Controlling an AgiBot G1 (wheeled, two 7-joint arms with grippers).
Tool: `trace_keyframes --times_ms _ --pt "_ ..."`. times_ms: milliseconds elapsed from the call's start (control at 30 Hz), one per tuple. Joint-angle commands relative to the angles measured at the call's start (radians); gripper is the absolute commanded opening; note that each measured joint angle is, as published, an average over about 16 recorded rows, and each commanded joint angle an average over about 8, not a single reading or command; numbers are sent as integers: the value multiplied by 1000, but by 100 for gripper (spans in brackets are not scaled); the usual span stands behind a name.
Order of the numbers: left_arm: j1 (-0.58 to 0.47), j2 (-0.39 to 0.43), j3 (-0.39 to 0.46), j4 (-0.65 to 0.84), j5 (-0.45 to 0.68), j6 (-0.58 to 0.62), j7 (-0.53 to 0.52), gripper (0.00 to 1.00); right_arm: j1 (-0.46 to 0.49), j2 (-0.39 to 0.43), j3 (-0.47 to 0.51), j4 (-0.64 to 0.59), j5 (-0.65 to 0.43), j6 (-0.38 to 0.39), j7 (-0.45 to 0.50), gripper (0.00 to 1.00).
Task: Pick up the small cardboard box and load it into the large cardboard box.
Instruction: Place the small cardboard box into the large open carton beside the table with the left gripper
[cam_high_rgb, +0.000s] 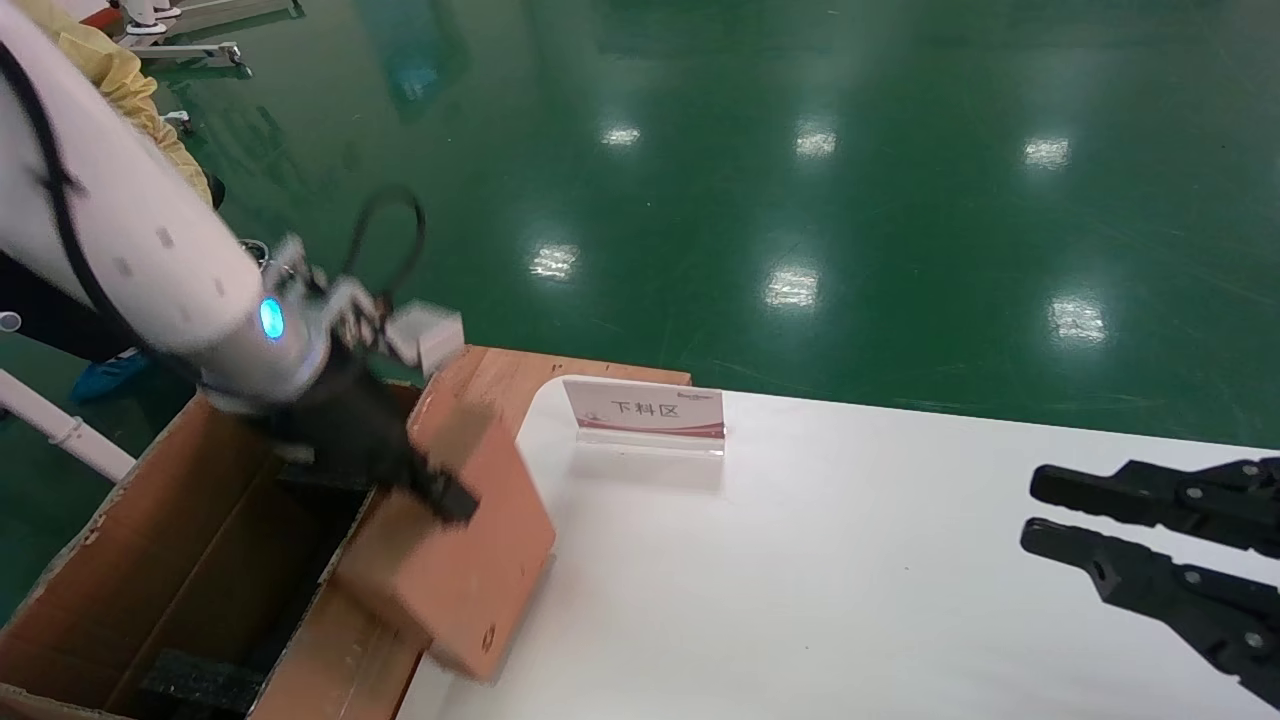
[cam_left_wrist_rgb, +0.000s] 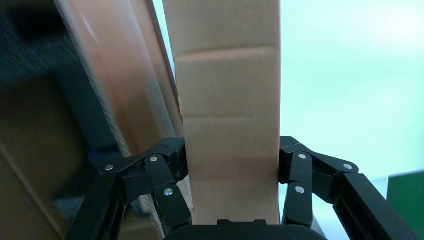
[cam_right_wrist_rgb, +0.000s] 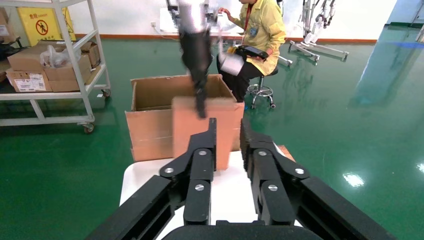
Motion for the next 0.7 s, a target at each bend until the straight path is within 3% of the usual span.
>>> trace_keyframes --times_ms 33,300,600,700 --pt "-26 5 -10 -2 4 10 -6 0 0 0 0 0 0 0 0 0" --pt "-283 101 -20 1 50 116 -19 0 0 0 -1 0 0 0 0 0" --pt "-577 212 155 25 7 156 34 0 0 0 -1 0 1 0 -1 1" --pt "-637 224 224 17 -25 177 17 0 1 0 -1 0 1 0 -1 36"
